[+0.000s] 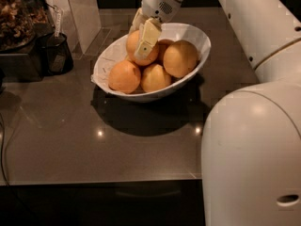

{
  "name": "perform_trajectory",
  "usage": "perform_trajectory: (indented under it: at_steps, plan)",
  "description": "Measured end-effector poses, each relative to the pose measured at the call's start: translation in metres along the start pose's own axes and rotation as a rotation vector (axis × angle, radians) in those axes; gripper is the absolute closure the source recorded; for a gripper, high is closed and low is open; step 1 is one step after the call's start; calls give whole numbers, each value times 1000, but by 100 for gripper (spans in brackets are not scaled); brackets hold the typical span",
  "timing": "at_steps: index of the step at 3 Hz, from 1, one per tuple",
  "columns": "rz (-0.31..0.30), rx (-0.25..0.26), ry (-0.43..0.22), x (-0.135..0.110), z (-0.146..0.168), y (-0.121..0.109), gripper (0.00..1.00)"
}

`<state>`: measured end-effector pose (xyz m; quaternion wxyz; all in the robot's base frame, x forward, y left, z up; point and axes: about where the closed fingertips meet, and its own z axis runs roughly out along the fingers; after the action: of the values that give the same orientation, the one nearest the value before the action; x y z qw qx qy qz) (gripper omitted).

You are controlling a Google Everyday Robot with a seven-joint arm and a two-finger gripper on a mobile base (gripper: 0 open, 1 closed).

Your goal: Pick orange from white bowl

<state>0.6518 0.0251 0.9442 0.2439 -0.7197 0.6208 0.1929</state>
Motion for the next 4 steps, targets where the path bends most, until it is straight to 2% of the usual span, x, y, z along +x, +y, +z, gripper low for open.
perform_trajectory:
  at_steps: [1, 2, 3, 4]
  plan:
    - [-3, 7, -5, -1, -1, 0, 100]
    - [-80, 97, -74, -12, -31, 11, 100]
    - [-189, 222, -211, -26, -67, 29, 100]
    - [-243, 291, -352, -23, -88, 53, 100]
